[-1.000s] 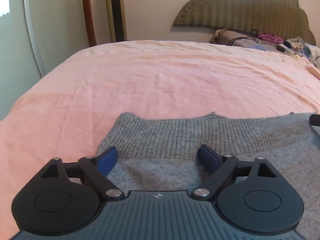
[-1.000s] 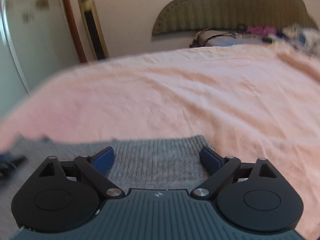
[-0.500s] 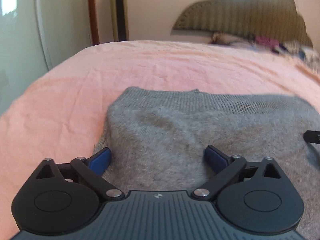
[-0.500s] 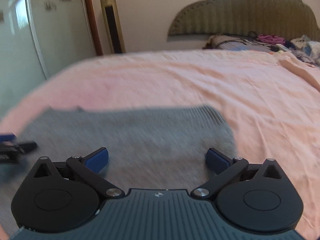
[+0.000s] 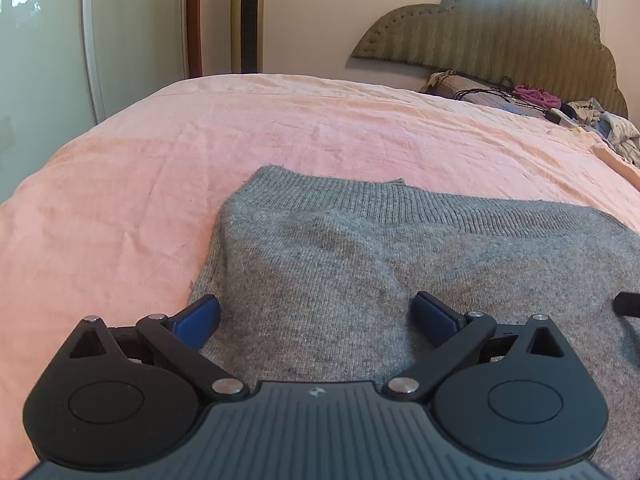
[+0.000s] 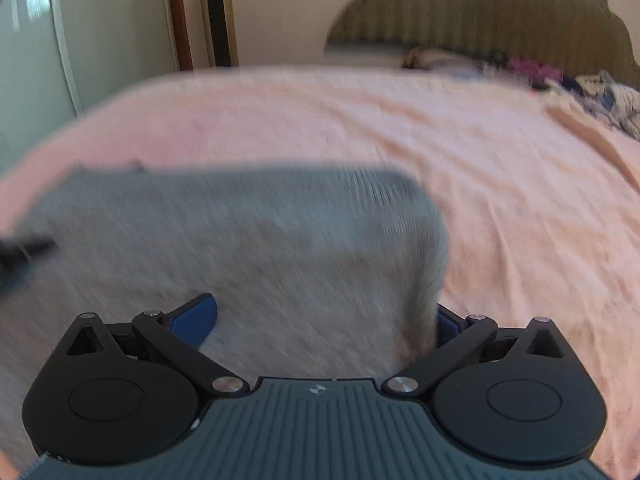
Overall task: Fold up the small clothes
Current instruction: 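Open both tools and press the folded sweater flat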
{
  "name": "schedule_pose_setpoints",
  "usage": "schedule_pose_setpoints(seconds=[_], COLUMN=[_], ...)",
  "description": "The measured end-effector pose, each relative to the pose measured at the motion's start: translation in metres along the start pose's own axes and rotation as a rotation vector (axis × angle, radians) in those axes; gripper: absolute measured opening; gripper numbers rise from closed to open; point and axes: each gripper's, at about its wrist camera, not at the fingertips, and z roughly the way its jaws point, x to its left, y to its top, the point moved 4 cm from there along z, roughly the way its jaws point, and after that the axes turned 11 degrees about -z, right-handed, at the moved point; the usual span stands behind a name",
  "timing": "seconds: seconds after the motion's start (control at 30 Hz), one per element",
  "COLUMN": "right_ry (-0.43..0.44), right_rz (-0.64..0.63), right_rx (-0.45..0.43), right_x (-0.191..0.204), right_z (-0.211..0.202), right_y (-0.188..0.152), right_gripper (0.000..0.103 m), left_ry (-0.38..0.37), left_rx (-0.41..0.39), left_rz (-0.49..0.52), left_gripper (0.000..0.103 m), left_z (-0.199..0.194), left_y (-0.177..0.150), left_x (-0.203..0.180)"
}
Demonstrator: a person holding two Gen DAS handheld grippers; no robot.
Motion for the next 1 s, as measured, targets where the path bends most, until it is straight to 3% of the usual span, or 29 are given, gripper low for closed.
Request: schedule_pose_setpoints(seconds=[0.1, 0.17, 0.23, 0.33, 0.4, 0.5, 0.63, 0.77, 0.93, 0.97, 1.0], right_ry=[-0.003, -0.014, -0.012, 0.0, 0.006, 0.015, 0.026, 0.033, 0.041, 0.043, 0.044], right_rz=[-0.015, -0.024, -0.018, 0.01, 0.021, 0.037, 0.05, 0.056, 0.065, 0.068, 0.07], right_rx=[0.003, 0.005, -0.001, -0.018, -0.025, -0.034, -0.043, -0.048, -0.054, -0.056, -0.057], right_x=[-0.001, 0.001, 0.003, -0.001, -0.002, -0.004, -0.007, -0.009, -0.011, -0.011, -0.012], right_z=[0.001, 0.001, -0.001, -0.004, -0.006, -0.007, -0.008, -0.008, -0.009, -0.009, -0.009], right_y=[0.0, -0.001, -0.003, -0.004, -0.006, -0.006, -0.006, -0.006, -0.006, -0.006, -0.006], right_gripper=[0.103, 0.103, 0.103, 0.103, 0.103, 0.103, 0.103, 0.103, 0.103, 0.103, 0.103], left_ry=[0.01, 0.053, 0.045, -0.045, -0.102, -0.132, -0.194, -0.324, -0.326, -0.32, -0.298], left_rx=[-0.018, -0.082, -0.135, -0.161, -0.127, -0.051, 0.028, 0.123, 0.134, 0.128, 0.116], left_rz=[-0.015, -0.087, -0.23, -0.515, -0.626, -0.706, -0.79, -0.887, -1.003, -1.034, -1.049], left_gripper=[0.103, 0.103, 0.103, 0.103, 0.103, 0.103, 0.103, 0.103, 0.102, 0.1, 0.09], left_z=[-0.006, -0.021, -0.047, -0.095, -0.116, -0.127, -0.114, -0.098, -0.088, -0.088, -0.087], left_y=[0.0, 0.002, 0.003, -0.011, -0.029, -0.055, -0.068, -0.065, -0.067, -0.066, -0.065], left_x=[0.003, 0.018, 0.043, 0.083, 0.094, 0.093, 0.085, 0.072, 0.077, 0.081, 0.084])
